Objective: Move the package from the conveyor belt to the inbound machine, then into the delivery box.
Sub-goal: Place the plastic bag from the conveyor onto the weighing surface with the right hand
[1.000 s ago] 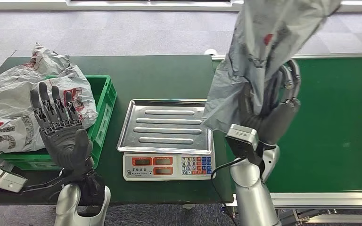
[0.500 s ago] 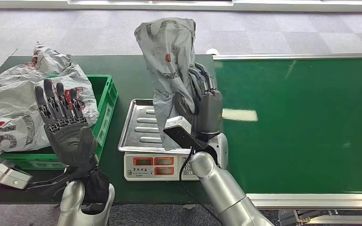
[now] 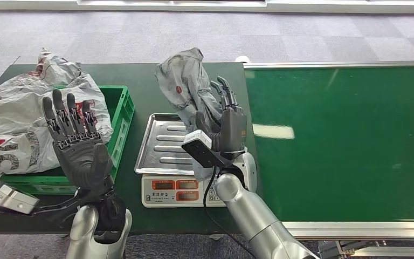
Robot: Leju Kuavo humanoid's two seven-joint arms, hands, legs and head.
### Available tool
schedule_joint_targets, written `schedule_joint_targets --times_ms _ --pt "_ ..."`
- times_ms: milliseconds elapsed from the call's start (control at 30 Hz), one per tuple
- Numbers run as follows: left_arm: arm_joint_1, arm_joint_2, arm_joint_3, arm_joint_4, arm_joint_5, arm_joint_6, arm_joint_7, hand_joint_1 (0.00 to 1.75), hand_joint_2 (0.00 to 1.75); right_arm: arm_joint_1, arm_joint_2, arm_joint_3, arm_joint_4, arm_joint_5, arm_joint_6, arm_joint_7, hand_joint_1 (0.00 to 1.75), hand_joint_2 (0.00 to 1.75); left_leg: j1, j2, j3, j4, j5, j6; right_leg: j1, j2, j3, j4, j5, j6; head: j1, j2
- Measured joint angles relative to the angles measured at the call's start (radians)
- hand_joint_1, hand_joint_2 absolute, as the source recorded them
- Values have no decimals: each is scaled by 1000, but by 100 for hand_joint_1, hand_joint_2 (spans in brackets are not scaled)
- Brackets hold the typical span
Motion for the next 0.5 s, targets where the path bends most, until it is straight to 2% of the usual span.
schedule_joint_targets --times_ms 167,300,500 --pt "-1 0 0 1 0 0 -1 0 175 -19 4 2 52 8 14 36 0 175 0 0 0 0 0 0 0 0 0 0 0 0 0 0" --pt "-1 0 0 1 0 0 -1 0 175 -29 5 5 77 7 20 40 0 0 0 0 0 0 0 0 0 0 0 0 0 0 0 0" --pt "-7 1 0 8 0 0 -2 0 175 -41 5 5 106 -2 32 42 0 0 0 0 0 0 0 0 0 0 0 0 0 0 0 0"
